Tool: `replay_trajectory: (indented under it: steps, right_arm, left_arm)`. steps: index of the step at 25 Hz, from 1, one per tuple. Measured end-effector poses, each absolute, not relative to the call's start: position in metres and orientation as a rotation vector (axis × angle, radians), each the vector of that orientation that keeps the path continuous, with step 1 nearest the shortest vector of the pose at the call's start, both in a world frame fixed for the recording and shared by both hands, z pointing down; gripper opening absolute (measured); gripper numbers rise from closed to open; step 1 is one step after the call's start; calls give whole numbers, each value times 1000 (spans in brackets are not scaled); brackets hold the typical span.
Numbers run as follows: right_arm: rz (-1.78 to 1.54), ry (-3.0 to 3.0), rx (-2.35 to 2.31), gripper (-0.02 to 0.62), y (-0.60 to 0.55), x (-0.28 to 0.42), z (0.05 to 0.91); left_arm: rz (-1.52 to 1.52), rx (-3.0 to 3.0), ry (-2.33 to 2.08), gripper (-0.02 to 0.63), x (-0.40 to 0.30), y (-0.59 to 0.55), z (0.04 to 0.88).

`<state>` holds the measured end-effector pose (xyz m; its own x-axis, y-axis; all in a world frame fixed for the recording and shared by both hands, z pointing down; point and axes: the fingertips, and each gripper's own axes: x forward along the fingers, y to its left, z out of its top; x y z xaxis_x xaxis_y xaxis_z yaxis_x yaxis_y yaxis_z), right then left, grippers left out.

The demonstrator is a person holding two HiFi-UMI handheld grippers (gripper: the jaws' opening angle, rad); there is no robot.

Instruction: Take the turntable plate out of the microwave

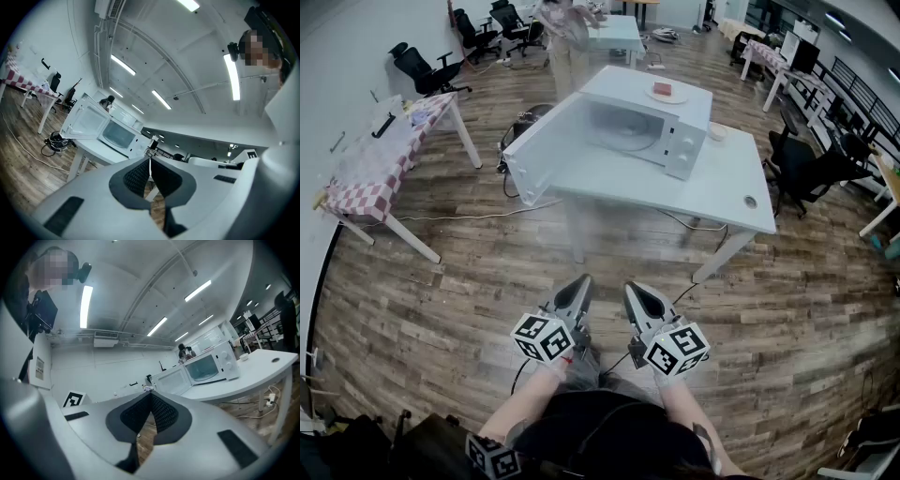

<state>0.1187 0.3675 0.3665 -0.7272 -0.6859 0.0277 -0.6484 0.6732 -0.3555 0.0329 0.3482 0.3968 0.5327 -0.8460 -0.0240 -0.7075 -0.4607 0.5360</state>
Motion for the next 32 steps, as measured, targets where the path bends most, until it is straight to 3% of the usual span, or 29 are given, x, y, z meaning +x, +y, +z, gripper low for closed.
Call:
replay_trajectory:
  steps: [32]
  right_arm:
    - [-525, 2659, -1319, 20, 159, 30, 380]
  left_arm:
    - [-375, 2386, -1056, 20, -34, 131, 411]
